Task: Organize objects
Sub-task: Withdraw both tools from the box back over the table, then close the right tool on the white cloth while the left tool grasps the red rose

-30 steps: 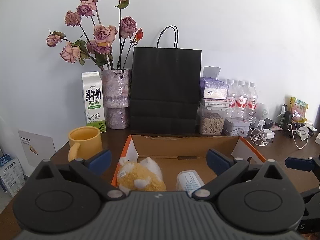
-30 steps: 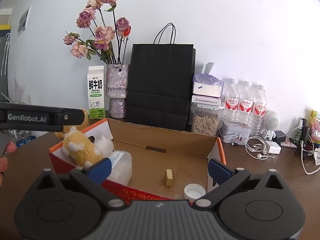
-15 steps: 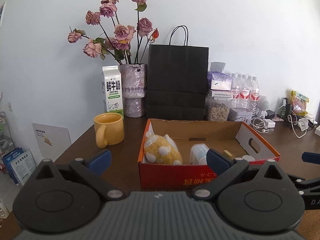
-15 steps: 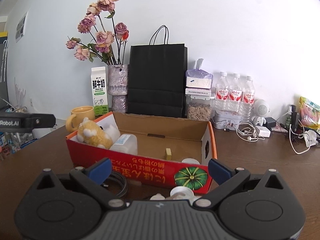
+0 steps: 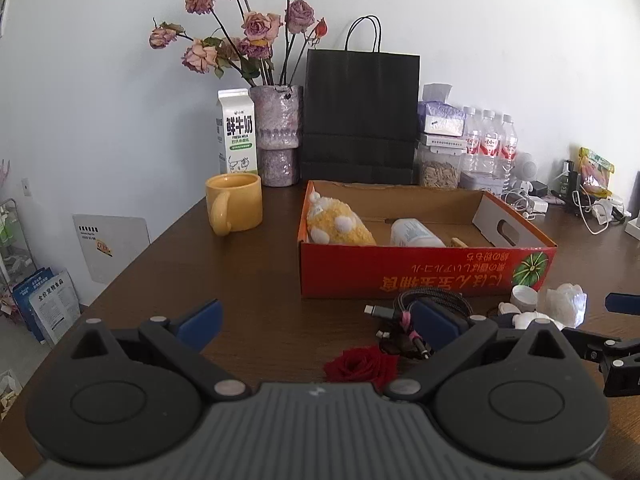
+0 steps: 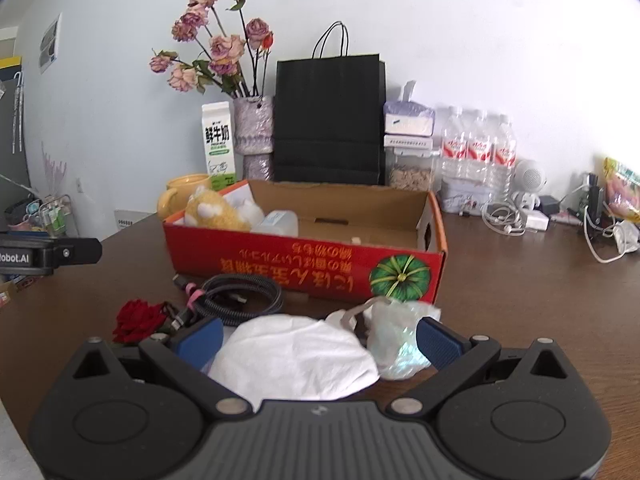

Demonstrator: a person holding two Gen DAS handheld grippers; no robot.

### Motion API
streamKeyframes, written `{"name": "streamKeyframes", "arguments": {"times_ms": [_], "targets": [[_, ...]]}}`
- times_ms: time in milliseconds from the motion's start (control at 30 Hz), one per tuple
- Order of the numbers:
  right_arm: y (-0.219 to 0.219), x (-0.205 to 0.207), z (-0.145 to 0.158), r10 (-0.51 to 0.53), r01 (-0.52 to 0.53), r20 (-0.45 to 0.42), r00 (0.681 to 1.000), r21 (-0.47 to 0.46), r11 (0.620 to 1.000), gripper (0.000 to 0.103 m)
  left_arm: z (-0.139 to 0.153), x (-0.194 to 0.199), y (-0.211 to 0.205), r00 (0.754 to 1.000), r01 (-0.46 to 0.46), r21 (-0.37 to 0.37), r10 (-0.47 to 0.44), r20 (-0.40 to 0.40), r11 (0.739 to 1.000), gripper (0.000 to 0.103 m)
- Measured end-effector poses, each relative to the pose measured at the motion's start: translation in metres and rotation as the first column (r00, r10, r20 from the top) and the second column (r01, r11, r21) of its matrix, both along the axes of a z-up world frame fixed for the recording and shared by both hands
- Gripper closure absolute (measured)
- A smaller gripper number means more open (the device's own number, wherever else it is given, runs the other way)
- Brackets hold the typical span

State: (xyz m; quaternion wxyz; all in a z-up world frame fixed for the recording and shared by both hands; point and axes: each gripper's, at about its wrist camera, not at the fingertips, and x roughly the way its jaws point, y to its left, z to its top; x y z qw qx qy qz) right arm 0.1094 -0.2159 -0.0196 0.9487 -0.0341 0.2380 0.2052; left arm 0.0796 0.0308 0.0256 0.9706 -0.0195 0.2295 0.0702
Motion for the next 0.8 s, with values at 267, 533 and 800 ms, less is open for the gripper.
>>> {"name": "streamKeyframes", "arguments": {"times_ms": [267, 533, 800], "targets": [[0.005, 0.014, -0.018, 0.043, -0.04, -0.089, 0.995, 0.039, 0.998, 0.0, -0.015, 0.0, 0.001, 0.999, 0.014, -0.01, -0.014, -0.042, 1.0, 0.0], [0.011, 0.04, -0.03, 0.048, -0.034, -0.165, 0.985, 0.089, 0.995, 0.0, -0.019, 0.005, 0.003, 0.998, 0.02, -0.011, -0.02, -0.056, 1.0, 0.0], [0.011, 0.044, -0.038, 0.062, -0.042, -0.179, 0.982, 0.109, 0.993, 0.0, -0.025, 0.01, 0.004, 0.997, 0.018, -0.016, -0.019, -0.071, 1.0, 0.0]]}}
